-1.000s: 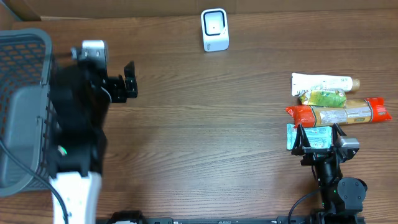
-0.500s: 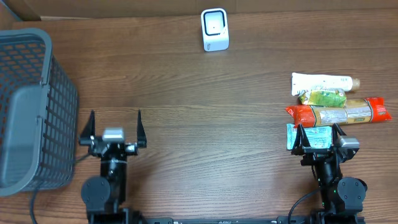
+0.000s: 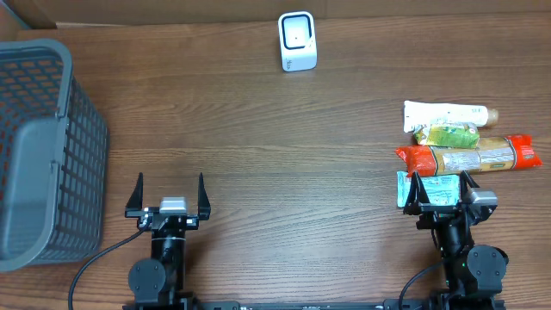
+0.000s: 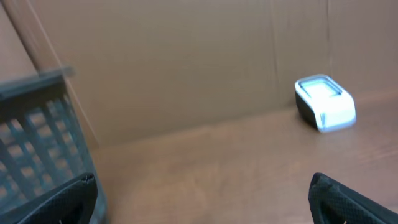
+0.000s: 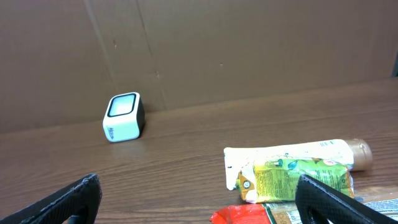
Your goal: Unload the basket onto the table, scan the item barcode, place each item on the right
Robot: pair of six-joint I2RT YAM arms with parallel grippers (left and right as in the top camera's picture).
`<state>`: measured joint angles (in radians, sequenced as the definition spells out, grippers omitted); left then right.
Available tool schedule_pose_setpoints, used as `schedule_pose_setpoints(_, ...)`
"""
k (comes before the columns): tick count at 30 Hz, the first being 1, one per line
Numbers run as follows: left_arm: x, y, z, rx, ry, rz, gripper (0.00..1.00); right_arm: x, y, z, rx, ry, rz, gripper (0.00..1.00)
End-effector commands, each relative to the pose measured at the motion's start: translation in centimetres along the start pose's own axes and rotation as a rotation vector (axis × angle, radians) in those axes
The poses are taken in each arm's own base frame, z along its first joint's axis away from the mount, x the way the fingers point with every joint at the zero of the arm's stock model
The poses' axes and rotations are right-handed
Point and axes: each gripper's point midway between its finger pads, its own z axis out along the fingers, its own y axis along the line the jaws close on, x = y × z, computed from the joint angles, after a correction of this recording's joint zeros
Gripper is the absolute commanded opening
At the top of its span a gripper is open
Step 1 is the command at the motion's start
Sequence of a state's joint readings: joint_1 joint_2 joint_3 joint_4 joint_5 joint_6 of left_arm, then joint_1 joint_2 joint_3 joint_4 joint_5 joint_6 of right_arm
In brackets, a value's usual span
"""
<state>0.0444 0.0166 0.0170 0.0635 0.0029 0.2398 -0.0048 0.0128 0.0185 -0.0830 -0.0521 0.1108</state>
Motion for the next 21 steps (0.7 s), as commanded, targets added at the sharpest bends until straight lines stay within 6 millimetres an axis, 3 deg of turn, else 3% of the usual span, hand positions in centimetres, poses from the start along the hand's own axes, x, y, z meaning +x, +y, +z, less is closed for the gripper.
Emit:
schedule_pose_setpoints(1,1.5,-0.8,-0.1,0.034,0.046,0.018,0.99,0.3,0.2,0.0,-0.011,0.000,-0.004,1.00)
schedule_pose_setpoints(4,3.3,-1.9,-0.3,0.090,0.117,0.014,0.99,0.3,0.2,0.0,-0.011,0.000,-0.004,1.00)
schedule_pose_setpoints(21,3.4,-1.8,-0.3,0.087,0.121,-0.012,1.00,0.3,0.2,0.0,-0.011,0.000,-0.004,1.00)
